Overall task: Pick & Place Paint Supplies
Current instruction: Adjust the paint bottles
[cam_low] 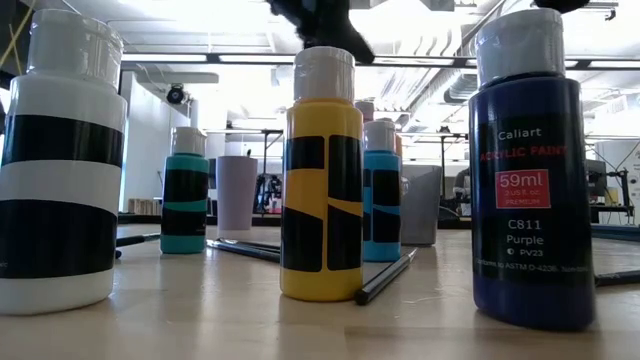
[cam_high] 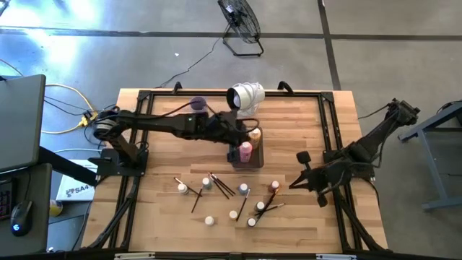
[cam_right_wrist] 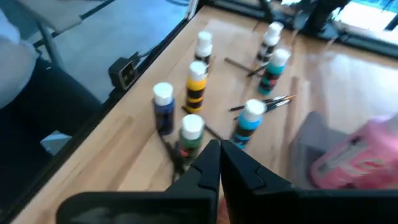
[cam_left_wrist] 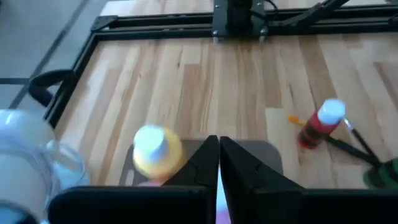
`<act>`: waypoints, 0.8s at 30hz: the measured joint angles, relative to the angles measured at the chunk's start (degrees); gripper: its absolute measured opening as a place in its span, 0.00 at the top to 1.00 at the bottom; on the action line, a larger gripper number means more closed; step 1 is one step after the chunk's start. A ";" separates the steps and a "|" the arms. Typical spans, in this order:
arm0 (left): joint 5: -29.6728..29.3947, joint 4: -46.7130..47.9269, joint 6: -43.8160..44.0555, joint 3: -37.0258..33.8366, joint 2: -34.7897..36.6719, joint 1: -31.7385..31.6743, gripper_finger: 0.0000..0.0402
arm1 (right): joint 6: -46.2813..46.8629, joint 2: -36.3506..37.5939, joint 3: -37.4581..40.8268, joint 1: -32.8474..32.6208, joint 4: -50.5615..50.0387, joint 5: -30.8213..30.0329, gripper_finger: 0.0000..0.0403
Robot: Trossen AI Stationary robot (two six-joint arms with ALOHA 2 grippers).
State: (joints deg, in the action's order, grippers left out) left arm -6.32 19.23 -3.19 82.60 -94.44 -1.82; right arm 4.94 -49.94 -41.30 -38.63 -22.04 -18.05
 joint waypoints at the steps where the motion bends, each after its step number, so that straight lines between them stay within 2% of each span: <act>1: -0.08 -1.58 0.01 -2.30 1.46 0.00 0.96 | -0.78 0.91 0.03 0.00 0.09 -0.44 0.99; 7: 0.36 -15.96 -0.80 -16.68 10.02 0.92 0.96 | -4.65 6.42 5.65 1.81 6.75 0.31 1.00; 12: 1.96 -21.30 -3.51 -25.48 15.86 2.36 0.96 | -5.23 11.48 14.76 3.69 17.53 0.21 1.00; 19: 4.99 -27.41 -10.34 -31.42 19.66 5.75 0.96 | -5.94 15.97 27.06 8.50 40.80 -0.02 1.00; 24: 5.66 -30.86 -14.96 -35.28 21.52 6.75 0.96 | -1.97 15.43 29.31 13.03 43.71 -0.28 1.00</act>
State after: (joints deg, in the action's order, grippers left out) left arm -0.66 -11.63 -18.15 47.32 -72.92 4.93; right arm 2.97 -34.51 -11.99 -25.60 21.67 -18.33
